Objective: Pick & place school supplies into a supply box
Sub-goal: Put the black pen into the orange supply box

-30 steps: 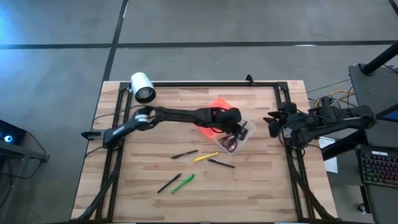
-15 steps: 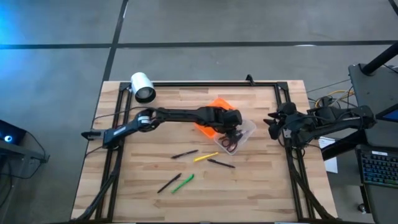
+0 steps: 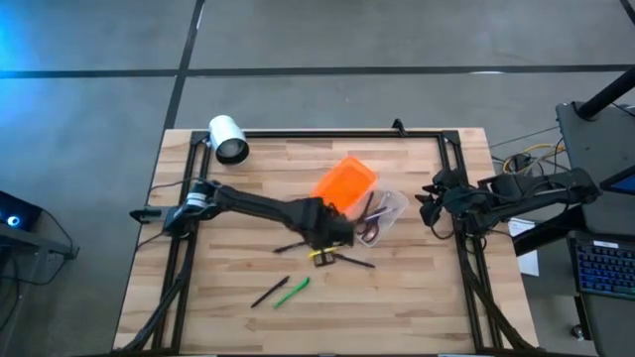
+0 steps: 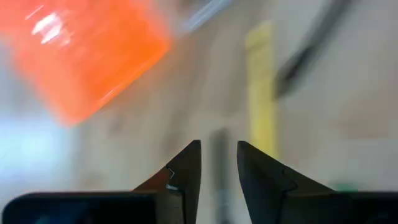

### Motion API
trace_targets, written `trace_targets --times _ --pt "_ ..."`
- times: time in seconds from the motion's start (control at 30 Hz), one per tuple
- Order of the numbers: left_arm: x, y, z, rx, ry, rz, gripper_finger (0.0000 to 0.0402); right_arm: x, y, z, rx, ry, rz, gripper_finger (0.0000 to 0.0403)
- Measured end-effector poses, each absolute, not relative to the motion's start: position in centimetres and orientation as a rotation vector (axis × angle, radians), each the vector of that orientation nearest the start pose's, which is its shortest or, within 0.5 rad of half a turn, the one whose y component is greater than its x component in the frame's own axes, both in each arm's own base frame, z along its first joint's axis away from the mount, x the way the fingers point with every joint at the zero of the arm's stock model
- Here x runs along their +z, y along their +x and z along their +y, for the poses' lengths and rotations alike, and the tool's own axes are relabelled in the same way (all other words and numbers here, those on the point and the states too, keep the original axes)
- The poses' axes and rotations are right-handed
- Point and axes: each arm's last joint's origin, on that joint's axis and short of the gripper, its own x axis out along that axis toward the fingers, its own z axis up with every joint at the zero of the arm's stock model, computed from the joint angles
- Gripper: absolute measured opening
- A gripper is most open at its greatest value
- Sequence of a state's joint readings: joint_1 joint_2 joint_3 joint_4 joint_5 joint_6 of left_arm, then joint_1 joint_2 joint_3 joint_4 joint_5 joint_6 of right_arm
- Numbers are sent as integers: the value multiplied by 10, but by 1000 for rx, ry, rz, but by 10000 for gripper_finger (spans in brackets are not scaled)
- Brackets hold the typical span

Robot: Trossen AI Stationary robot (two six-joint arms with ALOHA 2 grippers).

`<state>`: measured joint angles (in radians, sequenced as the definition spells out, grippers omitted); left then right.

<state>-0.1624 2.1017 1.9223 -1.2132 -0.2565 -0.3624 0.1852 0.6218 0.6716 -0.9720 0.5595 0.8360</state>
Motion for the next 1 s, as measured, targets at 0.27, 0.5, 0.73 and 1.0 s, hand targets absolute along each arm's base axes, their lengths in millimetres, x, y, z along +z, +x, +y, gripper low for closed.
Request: trace_targets --times 0.27,0.5,0.73,1.0 --pt "208 381 -75 309 -133 1416 96 256 117 7 -634 441 632 171" --pt "206 350 -85 183 -160 1167 96 256 121 8 -636 428 648 171" --pt "201 316 -74 253 -188 1066 96 255 122 8 -638 421 655 171" --pt "175 311 -72 222 -133 1072 96 254 124 8 -644 421 663 171"
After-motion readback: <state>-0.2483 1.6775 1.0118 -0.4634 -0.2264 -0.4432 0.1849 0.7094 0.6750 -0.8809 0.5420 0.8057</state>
